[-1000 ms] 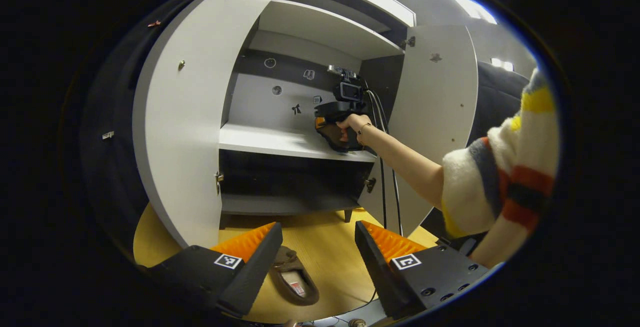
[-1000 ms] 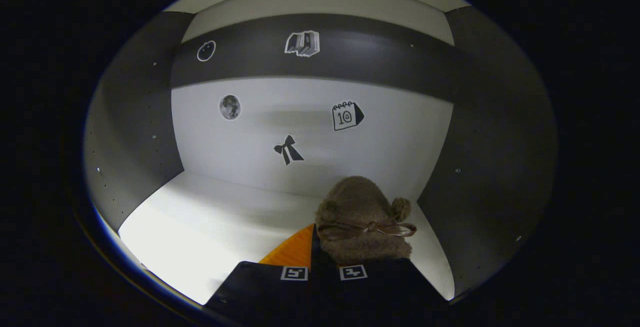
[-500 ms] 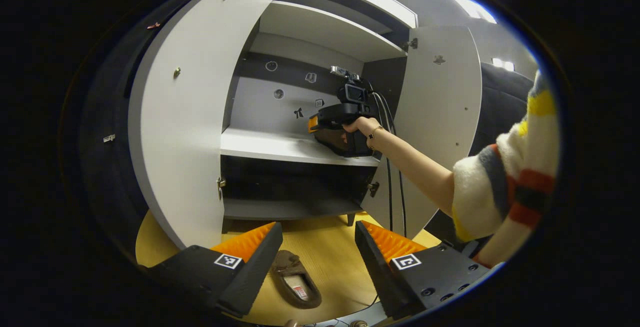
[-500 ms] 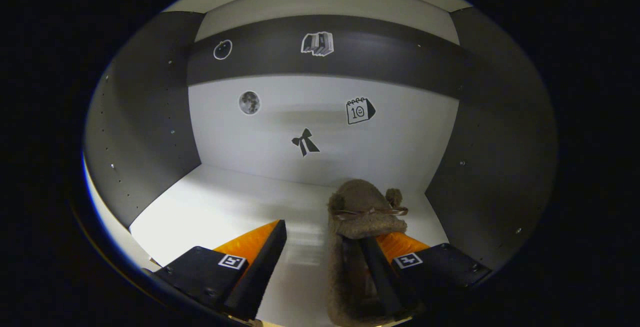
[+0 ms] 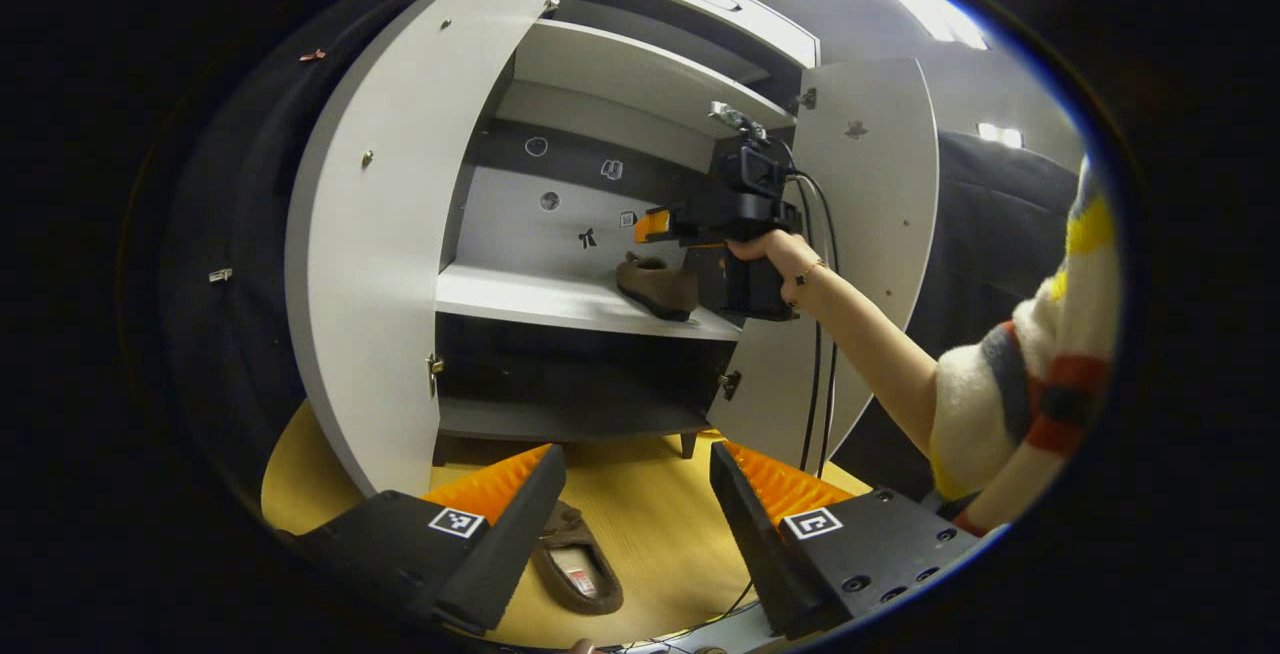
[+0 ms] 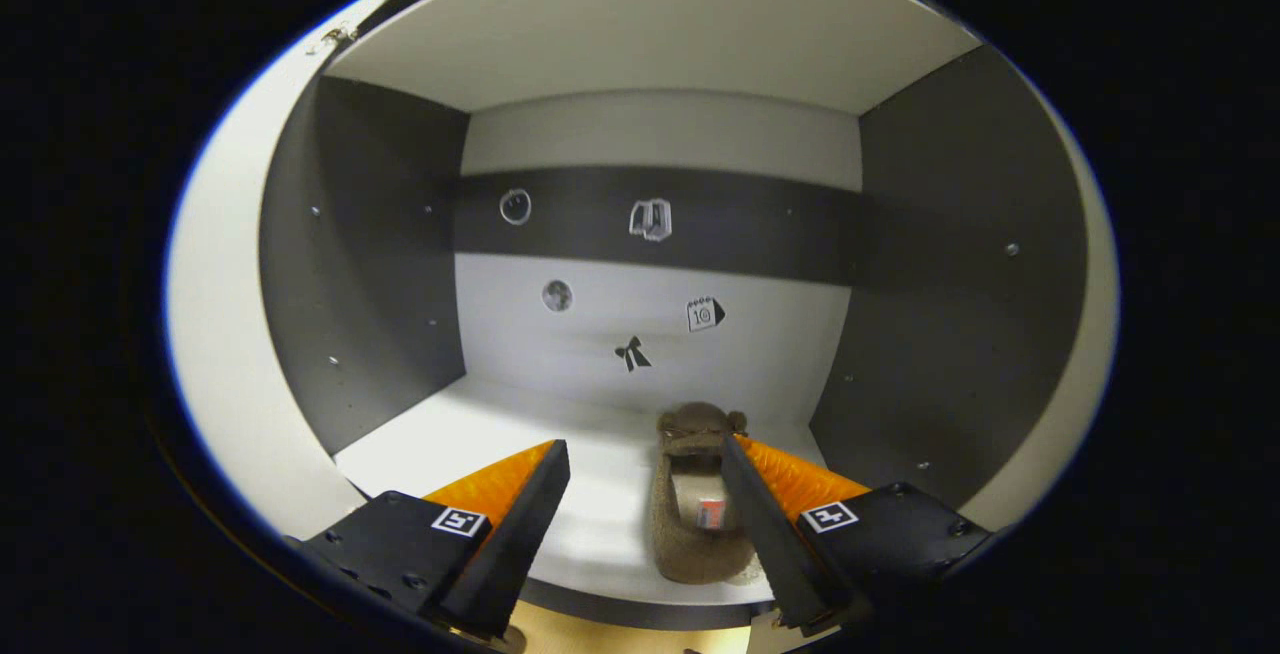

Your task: Grab one shoe with the right hand and put it into the shoe cabinet, grab the other shoe with the left hand and put it into the shoe cabinet; then close the right door with the right hand and the left door with the left hand.

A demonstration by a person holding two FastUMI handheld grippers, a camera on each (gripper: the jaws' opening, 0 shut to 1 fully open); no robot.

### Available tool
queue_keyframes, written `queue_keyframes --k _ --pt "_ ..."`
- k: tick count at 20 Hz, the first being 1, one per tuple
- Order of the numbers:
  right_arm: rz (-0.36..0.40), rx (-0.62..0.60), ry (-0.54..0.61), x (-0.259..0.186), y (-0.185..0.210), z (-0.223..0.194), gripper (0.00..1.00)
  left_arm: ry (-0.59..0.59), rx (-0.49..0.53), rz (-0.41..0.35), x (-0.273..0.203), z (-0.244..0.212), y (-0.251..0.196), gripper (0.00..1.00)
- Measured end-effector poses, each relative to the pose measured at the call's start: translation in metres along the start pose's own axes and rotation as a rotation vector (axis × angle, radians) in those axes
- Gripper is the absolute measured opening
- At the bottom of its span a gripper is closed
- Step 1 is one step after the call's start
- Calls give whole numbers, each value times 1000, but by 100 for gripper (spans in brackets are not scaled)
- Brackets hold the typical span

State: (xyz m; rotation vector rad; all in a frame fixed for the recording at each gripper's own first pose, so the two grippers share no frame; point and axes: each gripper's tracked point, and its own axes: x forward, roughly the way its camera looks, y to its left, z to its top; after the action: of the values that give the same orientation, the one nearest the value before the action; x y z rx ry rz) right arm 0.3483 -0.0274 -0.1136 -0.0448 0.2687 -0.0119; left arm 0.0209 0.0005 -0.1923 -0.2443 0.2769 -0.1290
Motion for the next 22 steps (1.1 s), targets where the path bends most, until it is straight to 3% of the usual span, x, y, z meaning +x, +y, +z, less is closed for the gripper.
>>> queue_keyframes --k 6,14,20,22 --pt "3 -2 -118 -100 1 10 98 -34 78 47 -14 -10 -5 93" --pt "-31 68 -181 -212 3 -51 98 -54 230 148 -2 -78 7 94" --pt "-77 94 -208 -254 -10 -86 98 19 174 275 32 -154 54 91" --pt "-93 76 -196 -261 -14 -104 98 32 172 301 45 -174 69 83"
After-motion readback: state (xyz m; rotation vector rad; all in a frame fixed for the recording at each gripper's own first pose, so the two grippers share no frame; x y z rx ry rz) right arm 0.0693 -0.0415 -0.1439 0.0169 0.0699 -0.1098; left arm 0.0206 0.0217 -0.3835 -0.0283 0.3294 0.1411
